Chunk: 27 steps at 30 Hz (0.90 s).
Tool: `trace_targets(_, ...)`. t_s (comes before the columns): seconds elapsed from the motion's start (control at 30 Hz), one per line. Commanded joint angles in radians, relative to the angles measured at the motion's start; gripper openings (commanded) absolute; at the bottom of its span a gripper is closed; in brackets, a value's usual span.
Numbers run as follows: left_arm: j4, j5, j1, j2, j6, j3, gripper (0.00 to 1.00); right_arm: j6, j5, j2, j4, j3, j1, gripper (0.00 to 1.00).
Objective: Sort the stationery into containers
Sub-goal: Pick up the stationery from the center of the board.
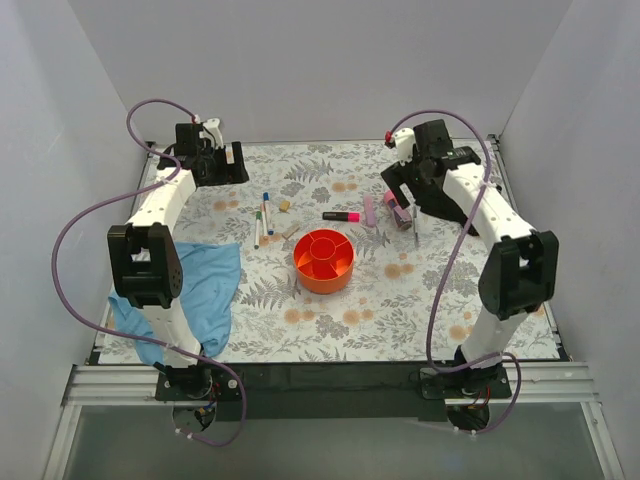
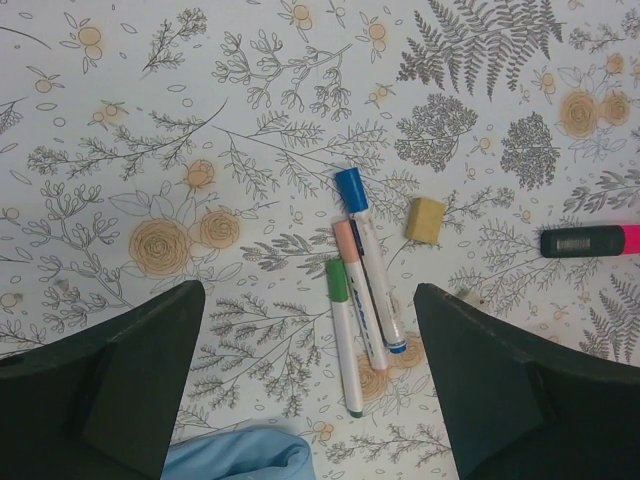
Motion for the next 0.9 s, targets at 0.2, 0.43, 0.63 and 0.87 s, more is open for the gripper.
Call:
trace_targets(0.2, -0.019, -0.03, -0.003, -0.056, 0.044, -0.054, 0.88, 0.014, -0.012, 0.404, -0.091, 0.504, 0.007, 0.91)
trace_targets(0.43, -0.013, -0.076, -0.003, -0.053, 0.055, -0.058, 0.88, 0.099, -0.102, 0.446, -0.119, 0.467, 0.008, 0.89)
trace_targets(0.63, -0.013, -0.069, -0.003, -0.042, 0.053, -0.06, 0.88, 0.128, -0.102, 0.494, -0.122, 0.481, 0.019, 0.86)
trace_targets(0.87, -0.014, -0.073, -0.003, -0.056, 0.053, -0.089, 0.88, 0.191, -0.056, 0.521, -0.114, 0.426, 0.019, 0.8)
